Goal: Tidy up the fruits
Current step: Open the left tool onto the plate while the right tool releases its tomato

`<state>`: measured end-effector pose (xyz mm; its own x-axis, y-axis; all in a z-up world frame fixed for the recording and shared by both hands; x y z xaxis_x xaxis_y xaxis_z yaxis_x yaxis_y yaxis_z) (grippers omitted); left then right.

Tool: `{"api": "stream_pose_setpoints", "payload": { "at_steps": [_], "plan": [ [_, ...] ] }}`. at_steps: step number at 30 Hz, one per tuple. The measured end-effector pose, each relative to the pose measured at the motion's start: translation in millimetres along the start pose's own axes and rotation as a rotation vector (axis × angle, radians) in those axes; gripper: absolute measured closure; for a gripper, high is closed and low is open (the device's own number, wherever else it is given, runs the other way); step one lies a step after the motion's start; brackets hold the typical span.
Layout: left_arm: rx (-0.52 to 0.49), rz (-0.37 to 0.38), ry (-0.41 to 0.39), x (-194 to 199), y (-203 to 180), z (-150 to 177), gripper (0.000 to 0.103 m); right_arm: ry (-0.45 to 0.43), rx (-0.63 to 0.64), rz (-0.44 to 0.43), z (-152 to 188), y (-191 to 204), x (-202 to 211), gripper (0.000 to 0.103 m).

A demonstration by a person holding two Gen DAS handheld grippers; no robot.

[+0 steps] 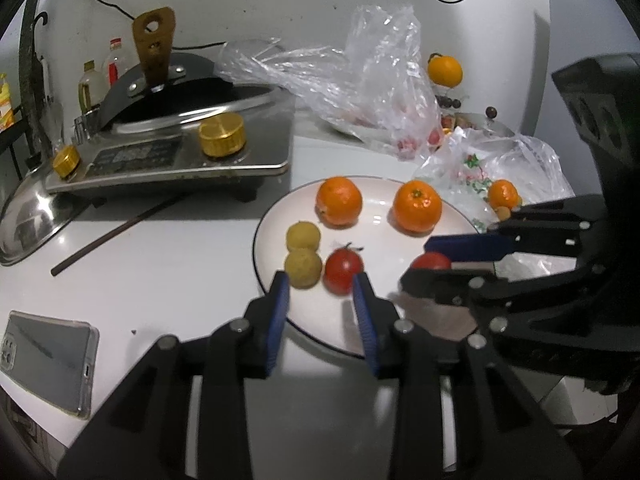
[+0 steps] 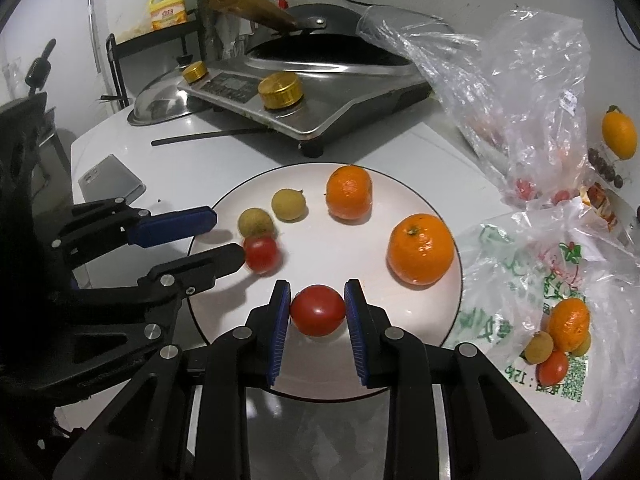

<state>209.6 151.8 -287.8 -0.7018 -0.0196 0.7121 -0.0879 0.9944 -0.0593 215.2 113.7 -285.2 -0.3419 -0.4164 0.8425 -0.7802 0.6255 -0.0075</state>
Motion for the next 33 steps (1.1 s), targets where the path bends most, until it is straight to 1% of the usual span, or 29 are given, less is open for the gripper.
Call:
{"api": "stream_pose_setpoints", "payload": {
  "at_steps": [5, 16, 18, 20, 22, 30, 33],
  "plan": [
    [0.014, -0.002, -0.010, 3.7, 5.7, 0.5, 0.068, 0.023, -0.002, -0.015, 2.0, 6.2, -9.7, 0.073],
    [0.063, -0.016, -0.044, 17.7, 29.5, 1.9, 0.067, 0.021, 0.014, -0.064, -8.2, 29.4, -17.0, 0.073],
    [0.071, -0.022, -0.047, 19.7, 34.8, 3.3, 0.065, 0.020, 0.021, -0.068, -10.8, 33.4, -18.8, 0.073],
    [0.081, -0.029, -0.051, 22.1, 41.1, 5.0, 0.057, 0.019, 0.022, -0.072, -14.0, 36.1, -21.0, 0.073],
    [0.098, -0.032, -0.055, 23.9, 46.8, 6.3, 0.052, 0.019, 0.023, -0.075, -16.3, 37.8, -22.7, 0.073],
    [0.124, -0.051, -0.055, 26.7, 59.7, 11.1, 0.051, 0.028, 0.026, -0.087, -20.6, 46.7, -27.8, 0.073],
    [0.128, -0.057, -0.056, 28.2, 62.2, 11.7, 0.051, 0.034, 0.017, -0.083, -20.3, 45.5, -28.8, 0.071]
  ]
}}
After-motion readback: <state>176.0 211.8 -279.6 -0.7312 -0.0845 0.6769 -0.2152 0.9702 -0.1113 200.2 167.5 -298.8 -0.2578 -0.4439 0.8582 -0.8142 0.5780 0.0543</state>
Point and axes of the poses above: each gripper's, at about its wrist camera, not at the fingertips, and x roughly against the way its jaws point, y to its left, z to its underside, the point moved 10 cm from there along -x, roughly the way its jaws point, and after that the axes turned 8 degrees about y, right-handed, at the moved point
